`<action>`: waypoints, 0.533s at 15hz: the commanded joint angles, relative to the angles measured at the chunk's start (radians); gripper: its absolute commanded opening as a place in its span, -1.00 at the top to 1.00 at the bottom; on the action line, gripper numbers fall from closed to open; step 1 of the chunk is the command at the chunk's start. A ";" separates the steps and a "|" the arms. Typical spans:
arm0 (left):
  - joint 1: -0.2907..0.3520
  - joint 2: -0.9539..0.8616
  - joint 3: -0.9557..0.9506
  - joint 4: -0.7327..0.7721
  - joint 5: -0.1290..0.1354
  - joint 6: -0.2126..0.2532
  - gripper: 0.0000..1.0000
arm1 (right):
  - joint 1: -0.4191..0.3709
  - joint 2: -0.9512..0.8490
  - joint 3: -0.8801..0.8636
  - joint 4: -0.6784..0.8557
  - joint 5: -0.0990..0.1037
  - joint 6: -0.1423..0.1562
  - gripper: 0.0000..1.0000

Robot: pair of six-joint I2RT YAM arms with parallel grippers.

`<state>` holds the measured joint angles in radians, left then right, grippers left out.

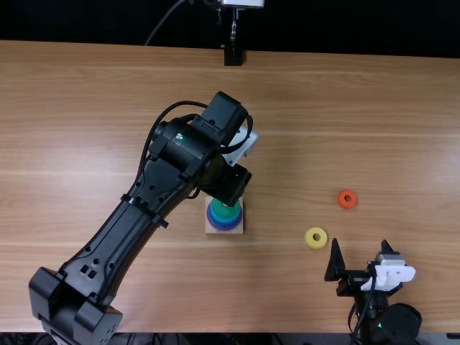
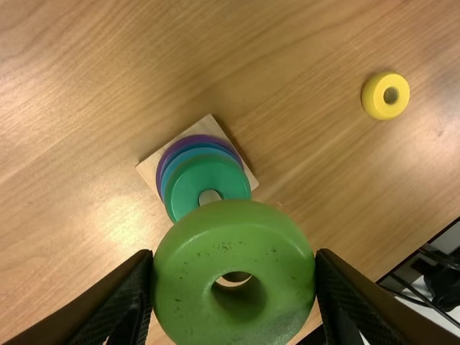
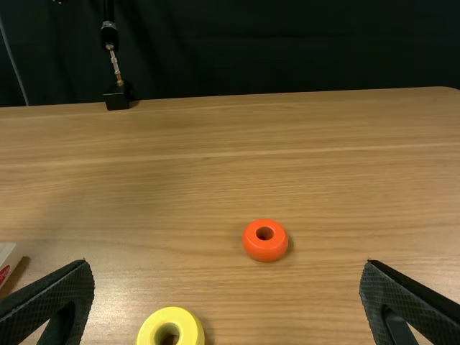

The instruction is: Build the Hanoi tower: stack the rings onto the peg from bottom to top in this color order: purple, dark blue, light blue, dark green, light green, yellow, orange.

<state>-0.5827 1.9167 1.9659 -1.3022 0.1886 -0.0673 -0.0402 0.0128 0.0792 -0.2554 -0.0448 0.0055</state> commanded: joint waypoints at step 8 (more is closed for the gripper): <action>-0.026 0.015 0.008 -0.007 -0.010 -0.004 -0.68 | -0.010 -0.013 -0.064 -0.073 -0.009 0.002 -1.00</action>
<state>-0.5968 1.9167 1.9659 -1.3064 0.1814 -0.0673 -0.0399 0.0128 0.0792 -0.2558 -0.0444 0.0048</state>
